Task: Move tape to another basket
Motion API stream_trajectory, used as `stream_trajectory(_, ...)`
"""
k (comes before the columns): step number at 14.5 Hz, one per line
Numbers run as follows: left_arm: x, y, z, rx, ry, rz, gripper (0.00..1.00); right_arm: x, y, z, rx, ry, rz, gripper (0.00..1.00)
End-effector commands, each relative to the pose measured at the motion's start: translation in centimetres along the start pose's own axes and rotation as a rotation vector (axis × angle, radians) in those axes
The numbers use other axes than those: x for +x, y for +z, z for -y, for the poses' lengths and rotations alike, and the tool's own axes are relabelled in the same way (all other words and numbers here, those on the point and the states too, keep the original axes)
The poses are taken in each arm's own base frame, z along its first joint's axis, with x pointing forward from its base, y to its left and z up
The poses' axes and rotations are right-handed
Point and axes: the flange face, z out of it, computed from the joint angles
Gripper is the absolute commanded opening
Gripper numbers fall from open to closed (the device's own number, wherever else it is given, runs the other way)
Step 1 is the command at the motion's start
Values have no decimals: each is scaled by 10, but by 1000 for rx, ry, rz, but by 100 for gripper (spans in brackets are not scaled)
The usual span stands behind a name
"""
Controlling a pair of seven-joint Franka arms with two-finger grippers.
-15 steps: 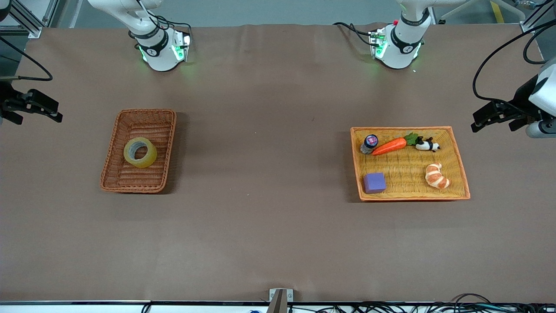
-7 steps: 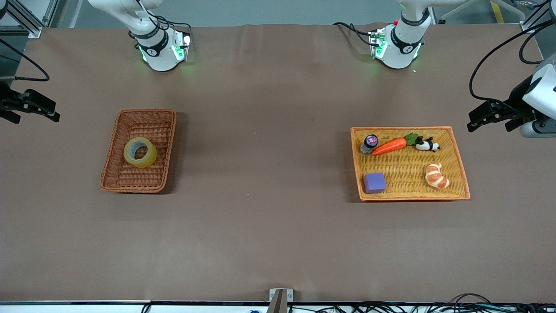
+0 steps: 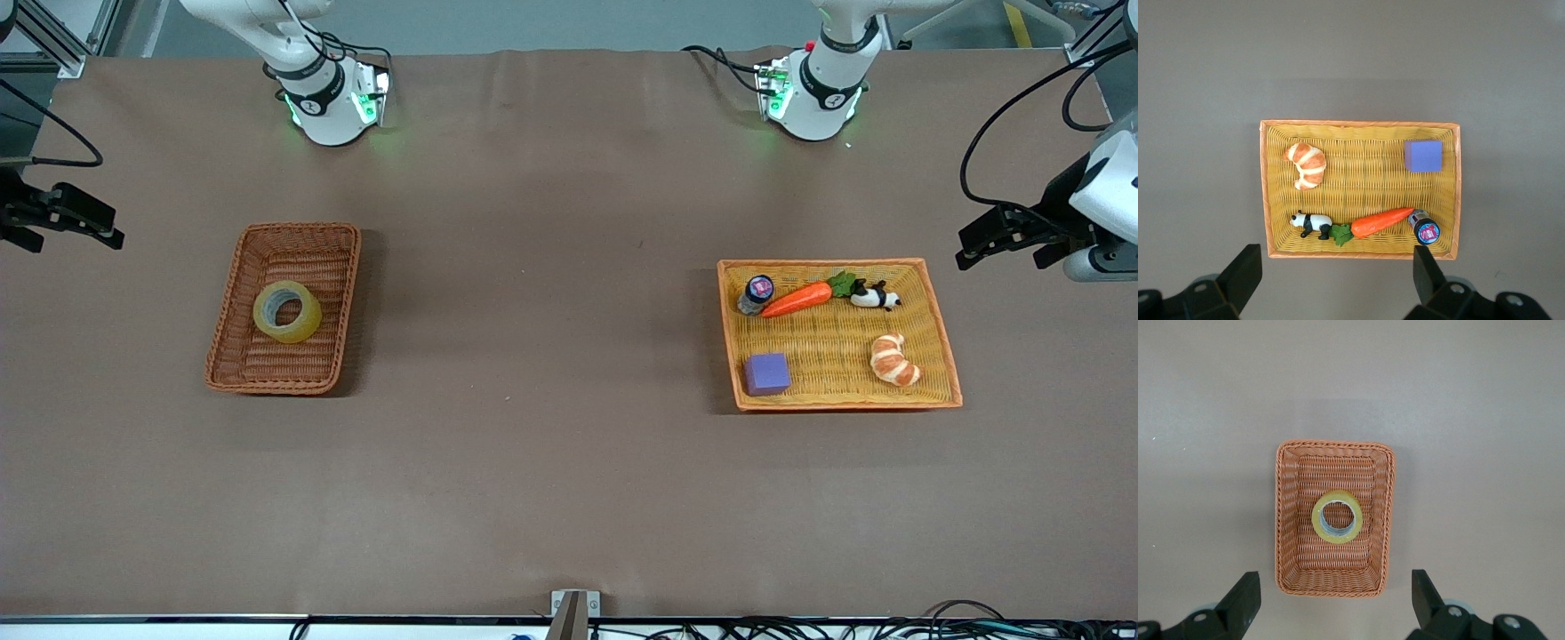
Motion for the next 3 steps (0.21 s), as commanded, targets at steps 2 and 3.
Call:
stream_trajectory(2, 1, -9, -2, -15, 3, -9, 100, -6, 1, 0, -10, 10, 1, 100)
stream_trajectory(3, 1, -9, -2, -15, 4, -9, 100, -6, 2, 1, -10, 8, -1, 100)
